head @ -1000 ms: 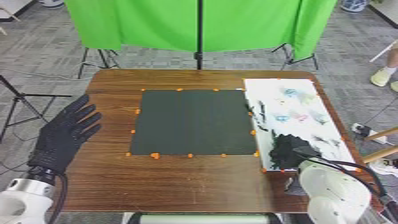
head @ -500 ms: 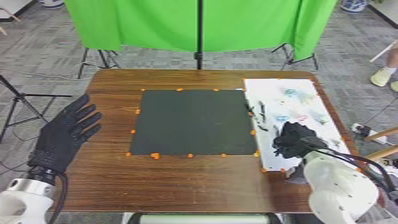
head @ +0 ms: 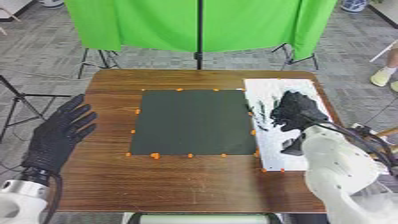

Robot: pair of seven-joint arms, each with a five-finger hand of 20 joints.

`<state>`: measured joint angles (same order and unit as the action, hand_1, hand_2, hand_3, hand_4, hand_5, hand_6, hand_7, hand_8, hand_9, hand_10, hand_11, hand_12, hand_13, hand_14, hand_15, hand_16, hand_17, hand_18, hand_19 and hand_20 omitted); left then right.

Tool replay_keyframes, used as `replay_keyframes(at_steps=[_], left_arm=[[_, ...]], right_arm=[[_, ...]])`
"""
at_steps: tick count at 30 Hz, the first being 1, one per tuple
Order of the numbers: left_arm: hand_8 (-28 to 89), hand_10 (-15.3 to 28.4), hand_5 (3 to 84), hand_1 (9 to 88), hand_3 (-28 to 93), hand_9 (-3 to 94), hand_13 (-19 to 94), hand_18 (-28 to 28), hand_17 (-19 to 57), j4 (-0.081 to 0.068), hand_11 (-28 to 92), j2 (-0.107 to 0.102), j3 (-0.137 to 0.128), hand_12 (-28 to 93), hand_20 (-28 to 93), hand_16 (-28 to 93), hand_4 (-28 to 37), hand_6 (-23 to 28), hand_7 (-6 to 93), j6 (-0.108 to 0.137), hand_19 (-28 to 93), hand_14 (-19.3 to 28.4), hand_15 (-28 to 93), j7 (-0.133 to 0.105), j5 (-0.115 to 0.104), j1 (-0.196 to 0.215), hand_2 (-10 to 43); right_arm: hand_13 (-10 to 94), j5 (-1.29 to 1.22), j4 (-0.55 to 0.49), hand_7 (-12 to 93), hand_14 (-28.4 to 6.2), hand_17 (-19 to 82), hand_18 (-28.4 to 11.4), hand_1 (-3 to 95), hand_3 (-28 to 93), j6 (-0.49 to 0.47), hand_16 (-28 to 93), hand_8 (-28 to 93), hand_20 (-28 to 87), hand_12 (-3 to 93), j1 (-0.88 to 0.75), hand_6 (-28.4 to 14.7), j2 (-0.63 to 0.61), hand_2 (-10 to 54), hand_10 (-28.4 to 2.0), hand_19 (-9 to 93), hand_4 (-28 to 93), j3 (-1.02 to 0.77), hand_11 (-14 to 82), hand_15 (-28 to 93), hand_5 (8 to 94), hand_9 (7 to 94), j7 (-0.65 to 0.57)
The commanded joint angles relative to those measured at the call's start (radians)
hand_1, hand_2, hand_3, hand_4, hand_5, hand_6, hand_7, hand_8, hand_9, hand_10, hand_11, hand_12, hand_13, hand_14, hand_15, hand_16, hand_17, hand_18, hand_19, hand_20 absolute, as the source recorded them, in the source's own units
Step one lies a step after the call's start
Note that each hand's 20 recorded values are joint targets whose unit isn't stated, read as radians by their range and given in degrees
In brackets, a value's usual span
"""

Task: Arrange flowers

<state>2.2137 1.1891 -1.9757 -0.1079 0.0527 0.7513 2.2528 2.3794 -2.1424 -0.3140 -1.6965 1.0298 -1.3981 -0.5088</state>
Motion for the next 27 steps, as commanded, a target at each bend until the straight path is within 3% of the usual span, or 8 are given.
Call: replay_keyframes(at_steps=[1,7,11,13,22,27], left_arm=[[-12,9.4,25.0,25.7,69,19.4,13,17.9,-11.7,0.027,21,-0.034,-0.104,16,7,0,-28.0,1.7,20.9,0.027,40,11.6,32,0.023,0.000,0.081,-3.4],[-12,9.4,25.0,25.7,68,19.4,13,17.9,-11.8,0.049,21,-0.036,-0.193,16,7,0,-28.1,1.7,20.9,0.035,40,11.6,32,0.030,-0.010,0.162,-3.4],[-12,9.4,24.9,25.5,69,19.4,13,18.0,-11.8,0.059,21,-0.018,-0.225,16,7,0,-28.0,1.7,21.0,0.029,40,11.6,32,0.032,-0.025,0.189,-3.5],[-12,9.5,24.9,25.5,68,19.4,13,18.0,-11.8,0.060,21,-0.013,-0.226,16,7,0,-28.1,1.7,21.0,0.031,40,11.6,32,0.025,-0.035,0.195,-3.6],[-12,9.5,25.0,25.0,69,19.4,13,18.1,-11.8,0.063,21,-0.007,-0.203,16,7,0,-28.2,1.7,20.8,0.023,40,11.6,32,0.018,-0.032,0.198,-4.0],[-12,9.5,25.0,25.1,69,19.4,13,18.1,-11.9,0.060,21,-0.022,-0.183,16,7,0,-28.2,1.7,20.8,0.018,40,11.6,32,0.024,-0.032,0.189,-4.0]], right_arm=[[84,0.031,0.056,37,-4.8,49,-19.2,30.1,93,-0.030,26,4,63,29.6,0.221,-5.3,0.062,0.6,-8.9,93,-1,0.157,47.4,72,91.0,89.0,0.101],[84,0.044,0.123,37,-4.8,49,-19.1,30.0,93,-0.084,26,4,63,29.7,0.341,-5.2,0.123,0.6,-8.8,93,-1,0.282,47.4,72,90.8,88.9,0.162],[84,0.068,0.182,37,-4.6,49,-19.1,30.0,93,-0.127,26,4,63,29.6,0.392,-5.3,0.162,0.6,-8.8,93,-1,0.361,47.4,72,91.1,88.9,0.183],[84,0.088,0.216,37,-4.6,49,-19.0,30.1,93,-0.141,26,4,63,29.7,0.404,-5.2,0.186,0.6,-8.7,93,-1,0.394,47.4,72,91.0,88.9,0.194],[83,0.201,0.373,36,-4.5,48,-18.9,29.9,93,-0.179,26,3,63,29.3,0.448,-5.3,0.281,1.3,-8.9,93,-2,0.547,47.9,72,91.5,88.5,0.216],[83,0.264,0.437,35,-4.4,48,-18.8,29.7,93,-0.181,26,3,63,28.8,0.470,-5.1,0.341,1.5,-8.9,93,-2,0.624,48.1,72,91.8,88.4,0.227]])
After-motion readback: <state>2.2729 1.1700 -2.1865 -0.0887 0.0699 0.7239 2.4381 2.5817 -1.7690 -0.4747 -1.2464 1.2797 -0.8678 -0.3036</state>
